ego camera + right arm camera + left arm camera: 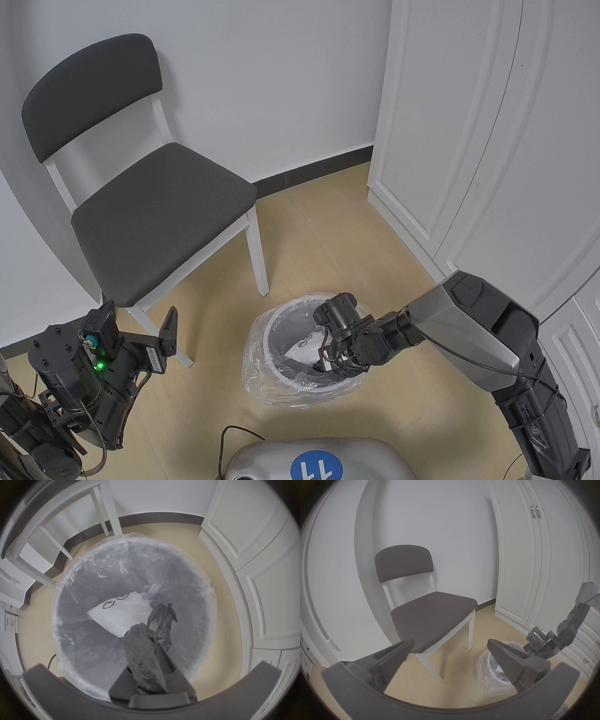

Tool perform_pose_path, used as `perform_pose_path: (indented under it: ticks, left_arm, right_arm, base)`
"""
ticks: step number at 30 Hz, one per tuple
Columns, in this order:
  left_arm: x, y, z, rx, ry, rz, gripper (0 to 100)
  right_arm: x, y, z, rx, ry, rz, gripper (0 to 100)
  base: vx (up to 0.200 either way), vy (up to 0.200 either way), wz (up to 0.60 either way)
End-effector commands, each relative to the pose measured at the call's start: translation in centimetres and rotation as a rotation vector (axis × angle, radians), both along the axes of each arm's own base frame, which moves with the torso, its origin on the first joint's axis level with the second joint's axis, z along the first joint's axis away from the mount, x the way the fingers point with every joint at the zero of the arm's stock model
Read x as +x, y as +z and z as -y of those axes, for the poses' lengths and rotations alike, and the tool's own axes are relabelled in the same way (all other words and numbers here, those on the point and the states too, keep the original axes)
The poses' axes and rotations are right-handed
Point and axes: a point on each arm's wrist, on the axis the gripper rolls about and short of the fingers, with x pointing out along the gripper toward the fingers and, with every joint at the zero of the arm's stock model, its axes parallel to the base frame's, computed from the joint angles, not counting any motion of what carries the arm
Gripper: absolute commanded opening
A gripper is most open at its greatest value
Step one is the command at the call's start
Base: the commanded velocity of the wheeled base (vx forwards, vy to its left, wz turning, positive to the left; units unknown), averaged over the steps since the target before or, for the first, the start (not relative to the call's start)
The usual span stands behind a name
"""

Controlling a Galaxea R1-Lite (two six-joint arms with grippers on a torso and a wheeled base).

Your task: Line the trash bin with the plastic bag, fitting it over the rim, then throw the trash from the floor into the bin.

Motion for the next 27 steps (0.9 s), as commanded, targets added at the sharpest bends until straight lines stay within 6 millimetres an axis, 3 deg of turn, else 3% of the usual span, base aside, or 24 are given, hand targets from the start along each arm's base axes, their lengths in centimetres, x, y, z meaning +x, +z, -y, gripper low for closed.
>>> perform_pose_path:
  ticks: [1, 15, 21, 27]
  left_arm:
    - [0.0, -0.1, 0.0, 0.003, 0.000, -0.005, 100]
    - [0.1, -0.1, 0.0, 0.002, 0.004, -0.004, 100]
    - [0.0, 0.0, 0.0, 0.001, 0.000, -0.001, 100]
    - [-0.1, 0.1, 0.0, -0.003, -0.003, 0.006, 100]
  right_arm:
    - [0.7, -1.0, -0.9, 0.000, -0.006, 0.026, 0]
    - [1.7, -0.9, -1.7, 0.013, -0.034, 0.079, 0]
    - [0.7, 0.4, -1.8, 0.002, -0.019, 0.065, 0]
    - [-0.2, 0.3, -1.8, -0.021, -0.001, 0.046, 0]
  base:
    - [0.000, 0.000, 0.00]
    - [0.000, 0.000, 0.00]
    - [0.000, 0.000, 0.00]
    - [0.000, 0.000, 0.00]
